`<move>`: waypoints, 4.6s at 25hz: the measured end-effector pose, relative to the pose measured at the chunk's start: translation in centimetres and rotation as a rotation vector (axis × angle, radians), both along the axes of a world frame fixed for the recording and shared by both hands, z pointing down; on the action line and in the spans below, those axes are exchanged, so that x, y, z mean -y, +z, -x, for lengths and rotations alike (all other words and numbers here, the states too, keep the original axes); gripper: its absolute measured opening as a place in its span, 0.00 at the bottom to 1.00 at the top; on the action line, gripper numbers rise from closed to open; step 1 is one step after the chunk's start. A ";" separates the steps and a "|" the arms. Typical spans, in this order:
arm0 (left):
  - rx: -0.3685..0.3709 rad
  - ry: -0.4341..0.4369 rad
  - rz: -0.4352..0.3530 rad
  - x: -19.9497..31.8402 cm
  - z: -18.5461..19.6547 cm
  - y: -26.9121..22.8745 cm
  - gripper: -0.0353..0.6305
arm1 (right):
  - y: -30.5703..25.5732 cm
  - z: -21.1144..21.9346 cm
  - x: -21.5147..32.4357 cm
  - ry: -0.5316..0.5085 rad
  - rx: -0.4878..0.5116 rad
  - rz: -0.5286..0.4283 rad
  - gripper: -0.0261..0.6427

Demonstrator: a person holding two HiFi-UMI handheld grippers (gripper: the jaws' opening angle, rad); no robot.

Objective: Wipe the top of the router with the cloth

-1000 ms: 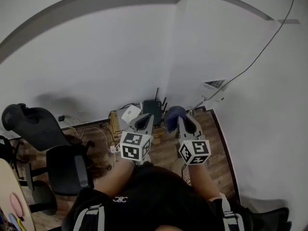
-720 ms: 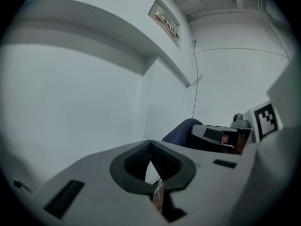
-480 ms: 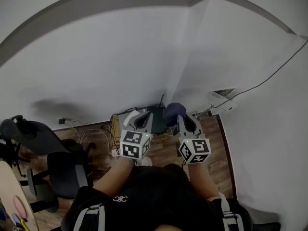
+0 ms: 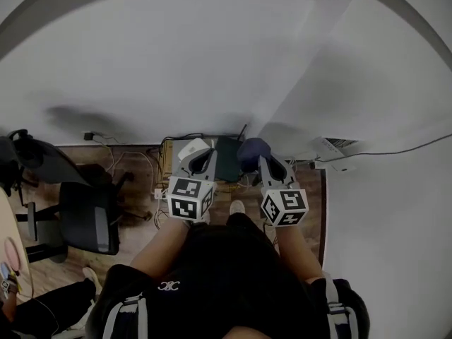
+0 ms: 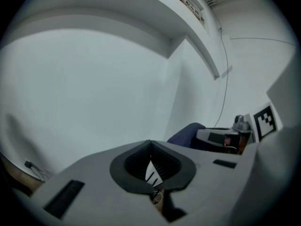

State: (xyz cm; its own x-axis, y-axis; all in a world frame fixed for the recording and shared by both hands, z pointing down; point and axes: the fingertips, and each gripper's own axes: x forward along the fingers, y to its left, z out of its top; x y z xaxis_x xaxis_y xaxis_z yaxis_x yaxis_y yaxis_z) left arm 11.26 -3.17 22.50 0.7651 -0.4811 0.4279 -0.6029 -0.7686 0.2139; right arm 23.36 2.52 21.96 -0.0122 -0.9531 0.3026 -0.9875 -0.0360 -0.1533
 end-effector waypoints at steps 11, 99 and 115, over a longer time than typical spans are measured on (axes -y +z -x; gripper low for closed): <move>0.067 -0.255 0.108 0.6 2.1 5.6 0.05 | 5.8 -1.1 4.7 -0.285 -0.049 0.134 0.05; 0.192 -0.309 0.582 -2.2 12.8 52.8 0.05 | 61.2 -0.5 6.8 -1.089 -1.031 1.429 0.05; 0.208 -0.286 0.590 -2.3 13.6 53.6 0.06 | 62.0 -6.0 12.7 -0.859 -1.261 1.367 0.05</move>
